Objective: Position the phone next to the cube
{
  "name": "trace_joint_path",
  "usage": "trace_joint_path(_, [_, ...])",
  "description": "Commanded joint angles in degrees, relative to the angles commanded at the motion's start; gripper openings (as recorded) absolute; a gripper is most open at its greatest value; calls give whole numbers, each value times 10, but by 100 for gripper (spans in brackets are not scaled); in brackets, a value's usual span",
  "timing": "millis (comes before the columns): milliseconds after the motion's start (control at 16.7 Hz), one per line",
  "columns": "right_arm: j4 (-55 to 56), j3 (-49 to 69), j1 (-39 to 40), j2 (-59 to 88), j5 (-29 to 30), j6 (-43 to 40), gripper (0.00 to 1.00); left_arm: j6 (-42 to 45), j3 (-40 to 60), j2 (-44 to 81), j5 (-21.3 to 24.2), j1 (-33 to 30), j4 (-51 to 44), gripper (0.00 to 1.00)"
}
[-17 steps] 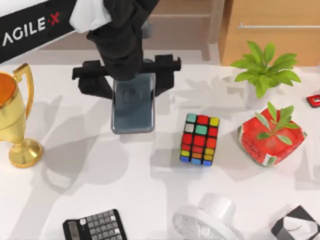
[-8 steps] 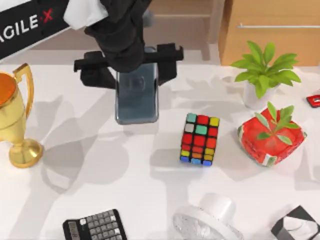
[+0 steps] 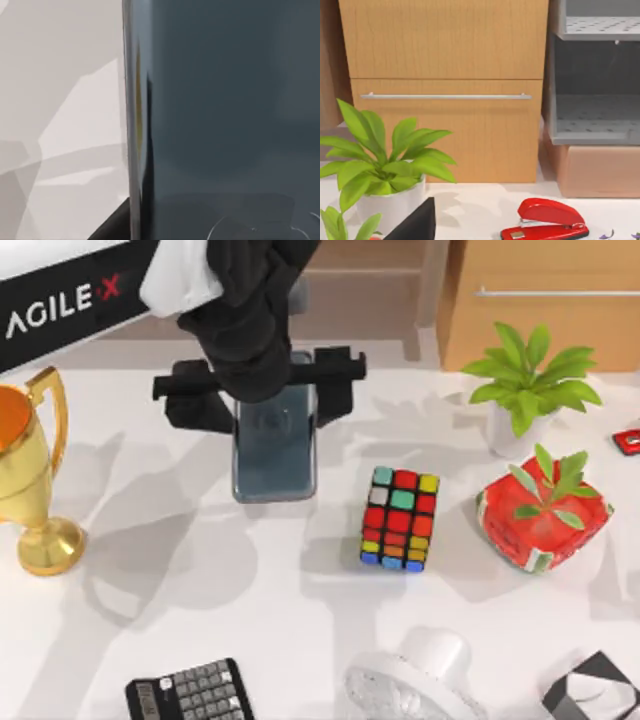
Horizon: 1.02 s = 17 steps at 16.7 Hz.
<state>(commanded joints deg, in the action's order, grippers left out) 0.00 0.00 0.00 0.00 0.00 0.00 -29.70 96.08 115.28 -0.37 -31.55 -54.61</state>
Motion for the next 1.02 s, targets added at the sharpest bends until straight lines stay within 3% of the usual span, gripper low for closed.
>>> trace_joint_path(960, [0,0,0,0,0,0,100,0,-82,89,1,0,17,0])
trace_joint_path(1020, [0,0,0,0,0,0,100,0,-82,89,1,0,17,8])
